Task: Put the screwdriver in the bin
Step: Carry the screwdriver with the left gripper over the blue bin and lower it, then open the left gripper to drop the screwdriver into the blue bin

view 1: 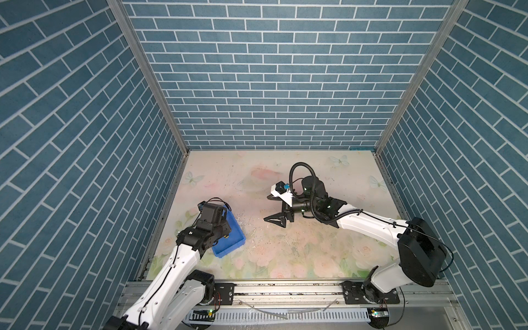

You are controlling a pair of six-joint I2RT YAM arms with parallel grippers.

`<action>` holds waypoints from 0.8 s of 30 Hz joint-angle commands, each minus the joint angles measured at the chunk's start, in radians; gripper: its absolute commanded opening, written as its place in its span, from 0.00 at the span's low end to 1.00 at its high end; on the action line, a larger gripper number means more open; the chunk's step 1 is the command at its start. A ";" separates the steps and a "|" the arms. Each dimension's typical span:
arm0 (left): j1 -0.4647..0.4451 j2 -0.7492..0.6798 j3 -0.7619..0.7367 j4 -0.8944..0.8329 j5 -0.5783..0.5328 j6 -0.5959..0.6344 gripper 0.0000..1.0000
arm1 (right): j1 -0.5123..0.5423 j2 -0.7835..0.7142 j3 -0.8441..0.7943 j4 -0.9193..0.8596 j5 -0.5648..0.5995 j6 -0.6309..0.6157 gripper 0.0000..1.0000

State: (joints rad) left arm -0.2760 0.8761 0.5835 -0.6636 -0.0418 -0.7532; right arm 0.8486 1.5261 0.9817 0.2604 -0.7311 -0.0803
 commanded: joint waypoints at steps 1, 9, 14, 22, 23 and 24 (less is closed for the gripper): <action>0.018 0.070 0.006 -0.024 0.078 0.067 0.05 | 0.019 0.012 0.062 0.007 -0.025 -0.060 0.99; 0.041 0.246 0.012 0.040 0.121 0.076 0.08 | 0.039 0.018 0.080 -0.111 -0.002 -0.139 0.99; 0.043 0.306 0.013 0.080 0.142 0.078 0.09 | 0.042 0.015 0.081 -0.144 0.033 -0.156 0.99; 0.043 0.303 0.016 0.072 0.138 0.090 0.34 | 0.043 0.010 0.078 -0.152 0.068 -0.162 0.99; 0.043 0.294 0.019 0.062 0.134 0.095 0.42 | 0.043 0.006 0.074 -0.149 0.074 -0.163 0.99; 0.044 0.286 0.022 0.054 0.130 0.098 0.50 | 0.043 0.004 0.072 -0.146 0.082 -0.164 0.99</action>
State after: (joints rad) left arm -0.2398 1.1862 0.5838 -0.5884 0.1005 -0.6727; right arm 0.8856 1.5337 1.0164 0.1211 -0.6739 -0.1856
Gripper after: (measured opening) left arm 0.456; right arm 0.991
